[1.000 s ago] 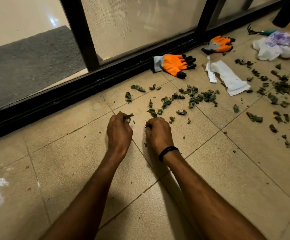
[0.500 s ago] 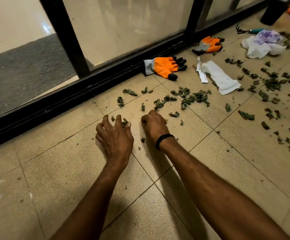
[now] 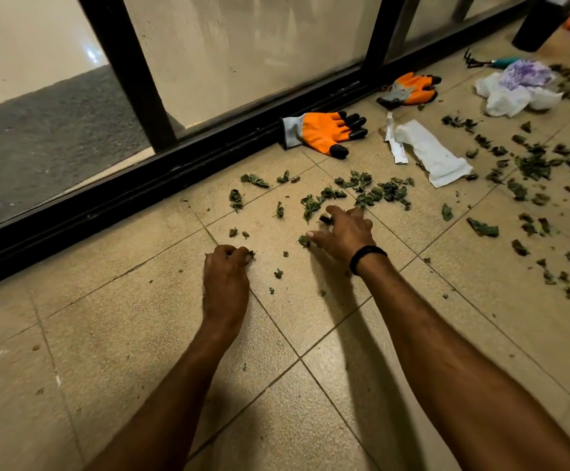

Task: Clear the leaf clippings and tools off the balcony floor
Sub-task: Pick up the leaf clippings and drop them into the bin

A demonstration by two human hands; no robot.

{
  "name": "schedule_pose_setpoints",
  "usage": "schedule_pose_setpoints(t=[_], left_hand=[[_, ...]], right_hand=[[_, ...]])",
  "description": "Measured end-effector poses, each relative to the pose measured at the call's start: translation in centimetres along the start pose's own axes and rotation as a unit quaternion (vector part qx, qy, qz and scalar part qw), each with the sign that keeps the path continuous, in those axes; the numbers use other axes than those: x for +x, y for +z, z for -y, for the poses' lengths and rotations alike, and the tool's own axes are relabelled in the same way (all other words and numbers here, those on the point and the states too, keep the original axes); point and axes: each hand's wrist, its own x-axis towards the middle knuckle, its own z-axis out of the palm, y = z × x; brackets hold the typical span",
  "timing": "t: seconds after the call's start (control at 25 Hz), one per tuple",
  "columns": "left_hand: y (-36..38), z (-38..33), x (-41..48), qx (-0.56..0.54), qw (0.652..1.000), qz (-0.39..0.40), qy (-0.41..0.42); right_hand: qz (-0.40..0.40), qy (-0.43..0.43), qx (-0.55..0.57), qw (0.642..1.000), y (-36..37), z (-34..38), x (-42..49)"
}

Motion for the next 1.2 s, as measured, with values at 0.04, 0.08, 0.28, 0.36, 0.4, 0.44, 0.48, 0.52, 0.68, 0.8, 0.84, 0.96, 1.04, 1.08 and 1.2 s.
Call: schedule_pose_setpoints(t=[0.04, 0.08, 0.28, 0.36, 0.4, 0.44, 0.48, 0.52, 0.68, 0.8, 0.84, 0.96, 1.04, 1.08, 1.2], left_hand=[[0.0, -0.2, -0.1, -0.009, 1.0, -0.007, -0.004], [0.0, -0.3, -0.1, -0.021, 1.0, -0.013, -0.012], [0.2, -2.0, -0.2, -0.052, 0.998, 0.026, -0.007], [0.4, -2.9, -0.6, -0.004, 0.998, 0.061, 0.025], [0.5, -3.4, -1.0, 0.012, 0.996, 0.076, 0.037], [0.4, -3.8, -1.3, 0.023, 0.995, 0.093, 0.042], [0.5, -4.0, -1.7, 0.032, 0.992, 0.109, 0.046], [0.5, -4.2, -2.1, 0.044, 0.99, 0.123, 0.05], [0.7, -3.7, -3.1, 0.073, 0.987, 0.121, 0.077], [1.0, -3.3, -3.6, 0.053, 0.991, 0.098, 0.073], [1.1, -3.3, -3.7, 0.063, 0.991, 0.084, 0.079], [1.6, -3.0, -3.7, 0.084, 0.991, 0.05, 0.097], [1.7, -3.0, -3.5, 0.081, 0.991, 0.044, 0.097], [1.7, -3.2, -3.5, 0.083, 0.991, 0.042, 0.095], [1.6, -3.5, -3.4, 0.081, 0.992, 0.045, 0.082]], right_hand=[[0.004, -0.014, -0.023, 1.0, 0.6, -0.1, -0.4], [-0.006, -0.034, -0.047, 0.998, 1.2, -0.1, -0.9], [-0.086, -0.13, -0.089, 0.984, 3.9, 0.9, -2.0], [-0.1, -0.144, -0.089, 0.98, 3.9, 0.8, -2.0], [-0.098, -0.137, -0.075, 0.983, 3.5, 0.7, -2.0], [-0.093, -0.124, -0.057, 0.986, 3.0, 0.5, -2.0], [-0.086, -0.109, -0.041, 0.99, 2.3, 0.4, -2.1], [-0.075, -0.091, -0.028, 0.993, 1.7, 0.4, -2.2], [-0.02, -0.011, -0.015, 1.0, 0.1, 0.7, -2.6], [0.023, -0.031, -0.044, 0.998, 0.7, 1.1, -1.8], [0.027, -0.053, -0.056, 0.997, 1.0, 1.2, -1.3], [0.016, -0.135, -0.092, 0.986, 2.1, 1.5, -0.3], [-0.012, -0.186, -0.086, 0.979, 3.0, 1.0, -0.5], [-0.038, -0.2, -0.071, 0.976, 3.7, 0.5, -0.9], [-0.104, -0.208, -0.057, 0.971, 5.3, -1.4, -2.7]])
